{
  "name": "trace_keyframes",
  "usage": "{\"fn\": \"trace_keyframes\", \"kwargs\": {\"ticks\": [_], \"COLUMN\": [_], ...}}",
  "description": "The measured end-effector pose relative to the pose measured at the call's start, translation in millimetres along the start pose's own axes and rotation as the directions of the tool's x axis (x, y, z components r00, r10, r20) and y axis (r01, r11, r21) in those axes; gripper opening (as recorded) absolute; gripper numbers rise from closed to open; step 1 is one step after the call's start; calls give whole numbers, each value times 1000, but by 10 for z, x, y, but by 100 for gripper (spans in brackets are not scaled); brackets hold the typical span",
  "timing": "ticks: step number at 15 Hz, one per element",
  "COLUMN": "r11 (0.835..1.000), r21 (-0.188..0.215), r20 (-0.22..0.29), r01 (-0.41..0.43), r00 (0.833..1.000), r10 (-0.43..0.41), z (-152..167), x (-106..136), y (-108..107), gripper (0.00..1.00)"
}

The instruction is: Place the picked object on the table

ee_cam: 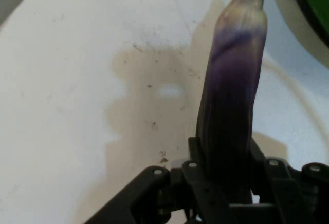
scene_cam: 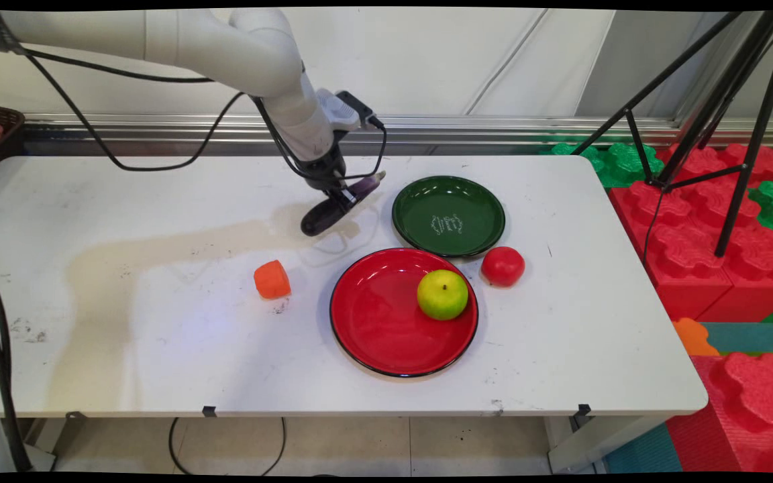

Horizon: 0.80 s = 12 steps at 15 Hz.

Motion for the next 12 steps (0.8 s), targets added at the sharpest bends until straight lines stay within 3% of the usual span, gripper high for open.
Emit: {"fn": "trace_keyframes", "kwargs": {"ticks": [4, 5, 12], "r11": [1000, 1000, 1000], "r21": [-7, -8, -5], "r20": [16, 17, 6], "r01": [22, 23, -8], "r00": [1000, 1000, 1000], "r10": [-22, -23, 8], "z": [156, 171, 198], "x": [-19, -21, -38], "y": [8, 8, -15], "gripper": [0, 100, 100]}}
